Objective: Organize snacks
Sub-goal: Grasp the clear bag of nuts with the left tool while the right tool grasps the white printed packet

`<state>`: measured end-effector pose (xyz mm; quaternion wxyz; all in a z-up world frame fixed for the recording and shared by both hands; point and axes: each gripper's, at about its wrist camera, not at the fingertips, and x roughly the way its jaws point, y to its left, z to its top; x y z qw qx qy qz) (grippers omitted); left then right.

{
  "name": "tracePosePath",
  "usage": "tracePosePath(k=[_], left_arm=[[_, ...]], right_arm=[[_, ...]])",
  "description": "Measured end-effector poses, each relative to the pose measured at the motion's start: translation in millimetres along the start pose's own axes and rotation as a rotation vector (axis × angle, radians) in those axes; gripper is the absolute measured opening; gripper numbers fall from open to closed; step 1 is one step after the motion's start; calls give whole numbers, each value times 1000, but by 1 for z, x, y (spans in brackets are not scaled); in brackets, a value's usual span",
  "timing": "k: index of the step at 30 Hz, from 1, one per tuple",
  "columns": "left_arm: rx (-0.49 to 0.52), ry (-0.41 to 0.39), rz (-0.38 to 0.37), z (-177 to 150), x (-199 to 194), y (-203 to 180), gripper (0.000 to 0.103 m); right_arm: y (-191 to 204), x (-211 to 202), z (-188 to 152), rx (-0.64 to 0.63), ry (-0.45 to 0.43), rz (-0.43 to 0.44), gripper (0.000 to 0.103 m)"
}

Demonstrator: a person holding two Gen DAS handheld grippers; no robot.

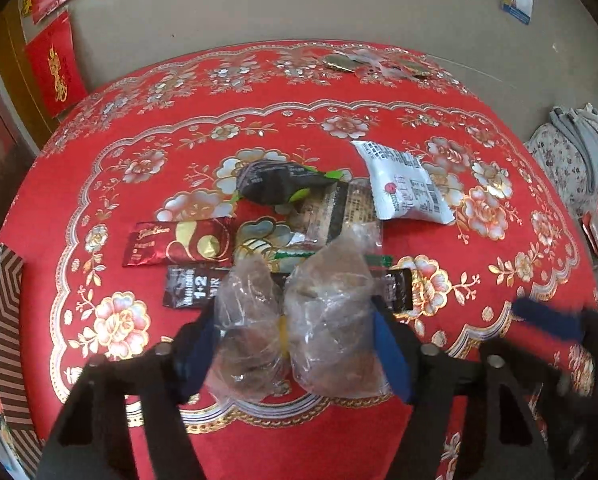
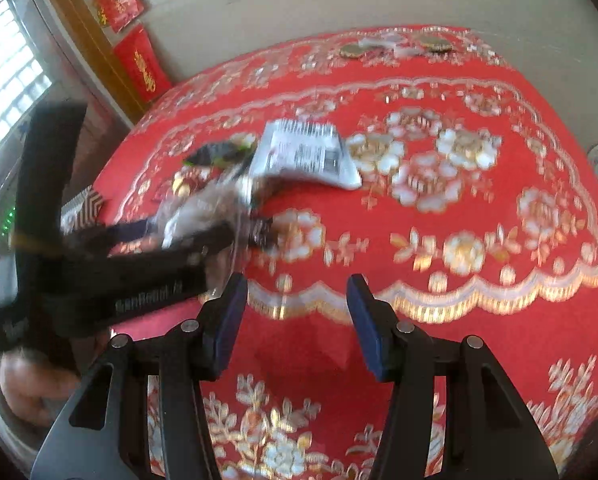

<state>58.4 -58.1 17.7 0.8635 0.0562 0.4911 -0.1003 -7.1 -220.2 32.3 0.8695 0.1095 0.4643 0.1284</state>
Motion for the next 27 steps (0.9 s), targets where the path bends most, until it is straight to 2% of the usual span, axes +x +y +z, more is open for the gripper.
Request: tracePosePath(k=[5,6,8,11,13,21,25,27], left_arm=[[-15,-6,-22,-8,-11,12,65],[-14,-7,-25,-10,-14,14,65],[-18,-3,-35,-14,-19,20,65],[-22,-1,-44,-20,-24,27,65],[-27,1,-53,-22,-25,32,65],[-31,9,-69,-24,-24,38,65],[-36,11,-73,-24,-24,40,65],[-41,13,-73,-23,-24,41,65]], right_arm=[[-2,11,42,3,-39,11,54],[-2,16,51,2,-35,13,56],[-7,29,68,9,-21,17,72],[-18,50,89,57,14,75,73],[-22,62,97,82,31,83,73],[-4,91,106,17,97,54,73],[-1,103,107,-2,142,11,73],[-1,102,106,0,126,12,73]])
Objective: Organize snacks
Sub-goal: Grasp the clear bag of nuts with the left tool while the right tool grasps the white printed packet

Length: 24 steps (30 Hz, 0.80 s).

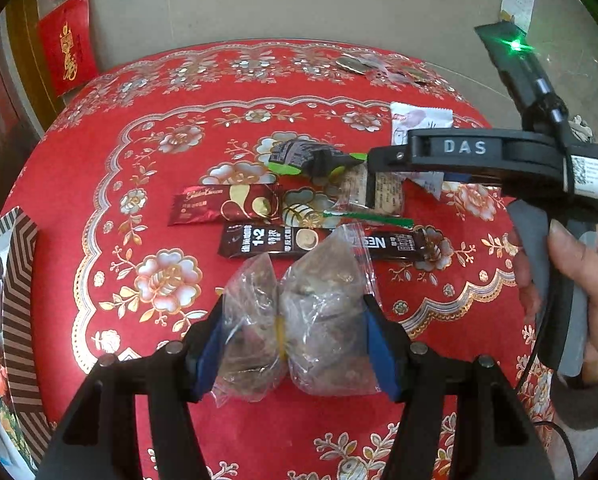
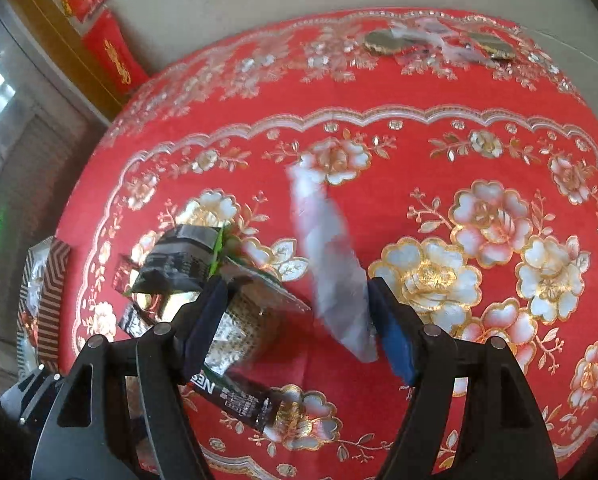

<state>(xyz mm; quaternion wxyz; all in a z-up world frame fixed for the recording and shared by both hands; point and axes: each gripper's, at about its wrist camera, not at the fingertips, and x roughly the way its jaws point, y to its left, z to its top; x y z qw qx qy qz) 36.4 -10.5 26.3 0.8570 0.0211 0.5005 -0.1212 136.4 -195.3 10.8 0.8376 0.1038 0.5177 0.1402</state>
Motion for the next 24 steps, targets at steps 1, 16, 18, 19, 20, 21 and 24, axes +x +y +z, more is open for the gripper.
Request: tracePosePath(k=[1,16,18,19,20,21,24], left_arm=[[-3,3,-1,0,0,1,65],[-16,15,-10,-2,3,6,66],[-18,15,-11,-3,2,7,66],[-19,13,-9,-3,1,8,66],[-20,11,-8,-4,0,8,66],[-22,7,-9,-4,-1,8,66],[-24,-7,-9,-6,-6,8,66]], right_arm=[[0,-1,-1,8,-7,6,73],[-5,-23,-1,-20,-97,-29,38],[-6,-25,-3,-30,-108,-45,21],[-6,-27,-5,-39,-121,-55,19],[-7,-31,-7,-39,-132,-49,17],[-8,-34,-9,-37,-140,-46,17],[-8,-46,-19,-37,-158,-33,17]])
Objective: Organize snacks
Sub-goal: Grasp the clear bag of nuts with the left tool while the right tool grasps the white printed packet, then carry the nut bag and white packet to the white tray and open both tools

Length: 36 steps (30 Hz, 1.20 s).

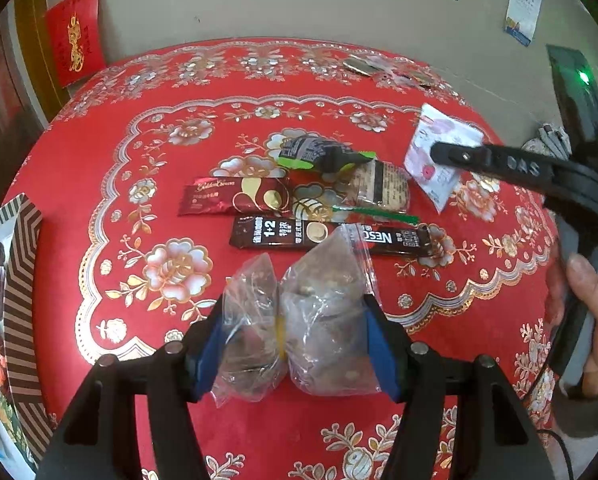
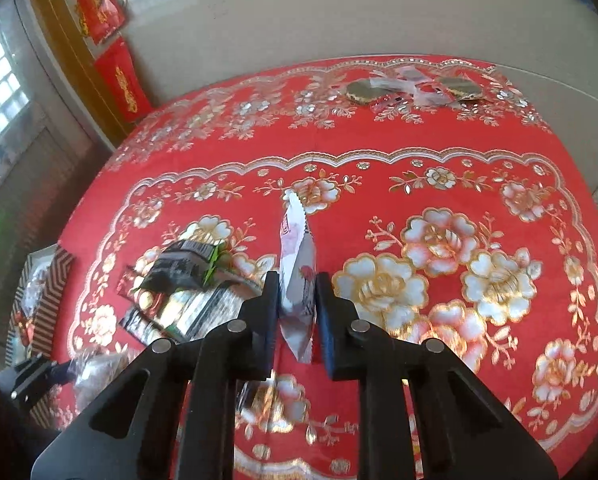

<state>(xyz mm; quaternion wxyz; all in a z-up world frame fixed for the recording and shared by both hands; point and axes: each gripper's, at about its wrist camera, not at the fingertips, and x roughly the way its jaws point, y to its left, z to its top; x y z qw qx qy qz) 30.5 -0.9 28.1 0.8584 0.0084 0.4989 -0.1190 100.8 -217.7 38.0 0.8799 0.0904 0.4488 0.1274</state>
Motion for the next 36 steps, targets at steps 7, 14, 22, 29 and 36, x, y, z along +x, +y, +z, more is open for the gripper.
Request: tracePosePath(k=[7,14,22,29,36], left_arm=[[0,-20,4,-10,-11,1,65],[-9,-39,21,-21,-24,8,65],[-29,-83,72,-32,-43,21,65],[-61,-121,108,-40,-59,40,65],[-96,-153,135,-47,-77,66,65]], right_arm=[[4,-28,-30,23,-31,66,17],[23,-55,-59,4,-42,127,17],[59,-65,-80,-53,-36,165,17],[95,-61,-90,-108,-13,189,17],[132,-58,-94,-166,2,204,17]])
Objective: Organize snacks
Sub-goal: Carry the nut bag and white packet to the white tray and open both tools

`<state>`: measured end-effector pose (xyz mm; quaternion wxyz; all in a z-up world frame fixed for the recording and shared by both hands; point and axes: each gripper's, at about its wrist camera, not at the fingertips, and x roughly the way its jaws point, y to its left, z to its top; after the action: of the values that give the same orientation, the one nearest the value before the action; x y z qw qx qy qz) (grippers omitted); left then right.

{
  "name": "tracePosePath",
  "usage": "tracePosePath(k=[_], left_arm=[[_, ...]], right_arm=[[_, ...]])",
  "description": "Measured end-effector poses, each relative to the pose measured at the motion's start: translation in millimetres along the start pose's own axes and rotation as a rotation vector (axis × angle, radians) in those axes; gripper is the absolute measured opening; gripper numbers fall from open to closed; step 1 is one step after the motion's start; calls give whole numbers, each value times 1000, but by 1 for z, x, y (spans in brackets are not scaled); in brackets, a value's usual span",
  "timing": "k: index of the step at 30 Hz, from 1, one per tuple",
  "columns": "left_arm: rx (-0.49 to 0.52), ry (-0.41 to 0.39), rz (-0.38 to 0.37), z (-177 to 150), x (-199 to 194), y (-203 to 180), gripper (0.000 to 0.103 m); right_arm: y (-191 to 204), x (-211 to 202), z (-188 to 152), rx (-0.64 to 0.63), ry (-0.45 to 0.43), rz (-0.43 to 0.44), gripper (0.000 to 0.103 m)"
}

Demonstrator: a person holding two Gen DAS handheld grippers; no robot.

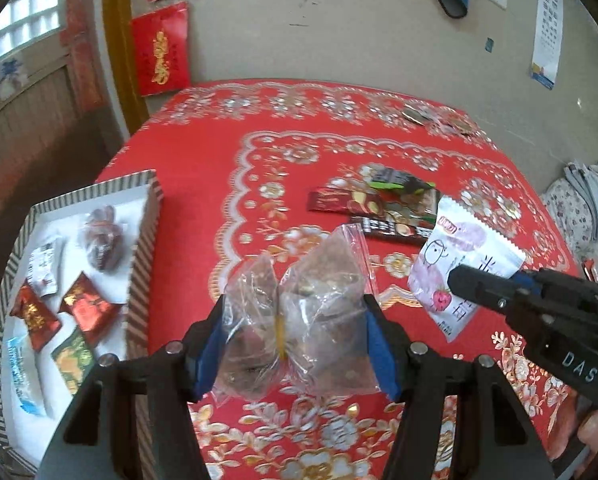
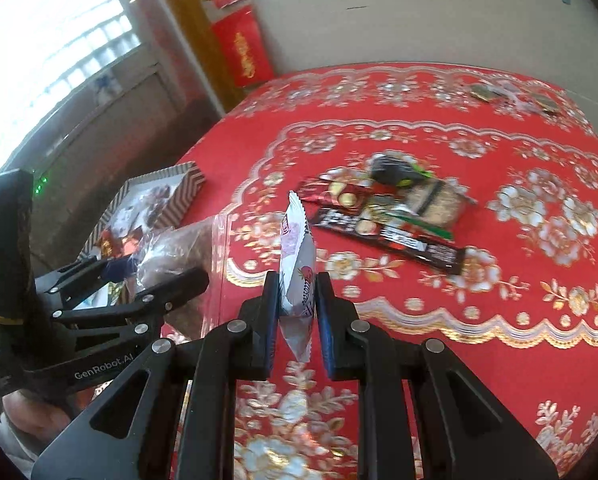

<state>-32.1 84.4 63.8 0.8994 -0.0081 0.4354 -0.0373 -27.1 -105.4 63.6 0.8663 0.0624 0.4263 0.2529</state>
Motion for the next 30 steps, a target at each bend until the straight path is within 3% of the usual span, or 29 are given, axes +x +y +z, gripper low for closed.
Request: tracePosePath(k=[19,30], left_arm=[[-99,-56,56,-10,-34,68,65],[-165,-81,146,-14,-54,125,65]], right_arm=[[80,23,6,-116,33,46,17],[142,44,21,-214,51,111,17]])
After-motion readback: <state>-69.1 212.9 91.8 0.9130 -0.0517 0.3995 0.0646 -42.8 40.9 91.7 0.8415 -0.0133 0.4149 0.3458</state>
